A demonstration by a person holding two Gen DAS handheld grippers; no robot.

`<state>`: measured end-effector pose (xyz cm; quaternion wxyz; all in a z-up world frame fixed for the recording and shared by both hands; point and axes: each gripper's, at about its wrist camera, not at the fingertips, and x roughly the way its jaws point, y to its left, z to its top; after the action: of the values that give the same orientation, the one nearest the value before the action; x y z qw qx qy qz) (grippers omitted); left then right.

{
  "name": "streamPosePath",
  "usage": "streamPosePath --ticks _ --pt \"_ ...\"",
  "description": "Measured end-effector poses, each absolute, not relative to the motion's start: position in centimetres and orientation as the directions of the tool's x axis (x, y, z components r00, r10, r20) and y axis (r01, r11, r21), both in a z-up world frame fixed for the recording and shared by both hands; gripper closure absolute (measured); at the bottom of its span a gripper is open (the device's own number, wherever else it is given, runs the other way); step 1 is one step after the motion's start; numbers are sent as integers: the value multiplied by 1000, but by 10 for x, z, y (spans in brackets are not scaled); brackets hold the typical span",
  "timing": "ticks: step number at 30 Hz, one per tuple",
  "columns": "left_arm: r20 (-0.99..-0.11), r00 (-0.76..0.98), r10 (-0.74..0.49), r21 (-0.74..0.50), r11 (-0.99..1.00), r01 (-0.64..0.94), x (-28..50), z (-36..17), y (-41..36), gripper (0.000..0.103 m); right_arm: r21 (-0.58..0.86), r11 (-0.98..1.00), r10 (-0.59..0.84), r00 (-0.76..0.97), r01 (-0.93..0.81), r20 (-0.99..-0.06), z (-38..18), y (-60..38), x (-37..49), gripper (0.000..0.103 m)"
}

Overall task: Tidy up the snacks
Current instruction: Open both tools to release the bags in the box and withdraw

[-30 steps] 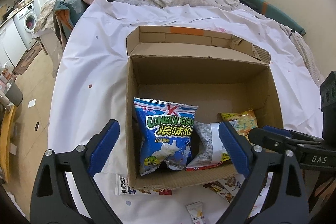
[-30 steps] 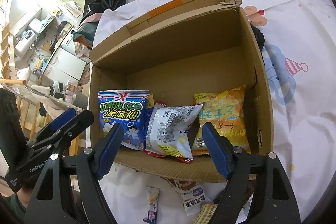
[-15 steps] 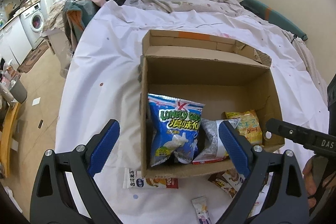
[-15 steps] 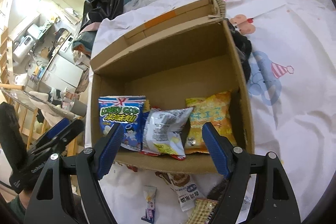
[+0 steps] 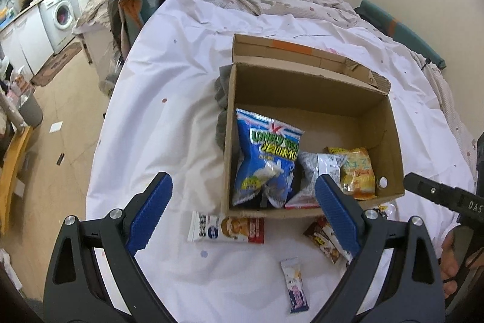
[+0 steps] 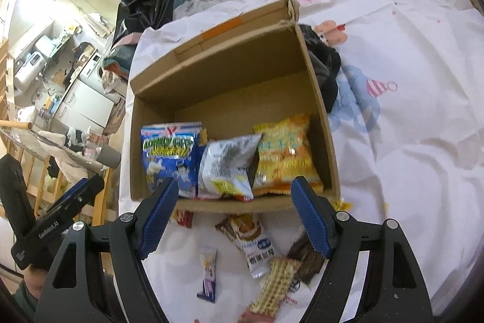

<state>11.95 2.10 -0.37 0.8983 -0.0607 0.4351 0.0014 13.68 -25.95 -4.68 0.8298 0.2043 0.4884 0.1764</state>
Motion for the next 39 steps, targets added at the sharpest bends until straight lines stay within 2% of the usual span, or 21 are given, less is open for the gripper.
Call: streamPosePath --ticks 10,18,20,24,30,31,34,37,39 --pt "-808 588 -40 -103 992 -74 95 -17 22 9 501 857 496 455 -119 -740 -48 -255 99 23" --pt "-863 505 -30 -80 994 -78 85 -45 5 9 509 858 487 438 -75 -756 -59 -266 85 23" --pt "-873 487 -22 -67 995 -75 84 -50 2 9 503 863 470 438 -45 -767 -63 -274 82 23" --pt "-901 432 -31 -73 994 -80 85 -64 -1 9 583 809 510 413 67 -755 -82 -299 80 23" --pt "-955 283 -88 -107 993 -51 87 -99 -20 10 578 801 482 406 154 -776 -94 -319 80 23" --pt "-960 262 -97 -111 993 -41 87 -104 -26 13 577 801 479 406 162 -778 -95 -320 81 23" --pt "-971 211 -114 -110 993 30 83 -120 -50 34 573 802 474 403 168 -783 -97 -321 82 23" --pt "-981 157 -112 -98 991 91 78 -138 -71 41 566 807 471 395 169 -789 -99 -322 83 23" --pt "-988 130 -84 -71 992 104 76 -150 -77 61 562 811 473 382 163 -794 -100 -319 84 23"
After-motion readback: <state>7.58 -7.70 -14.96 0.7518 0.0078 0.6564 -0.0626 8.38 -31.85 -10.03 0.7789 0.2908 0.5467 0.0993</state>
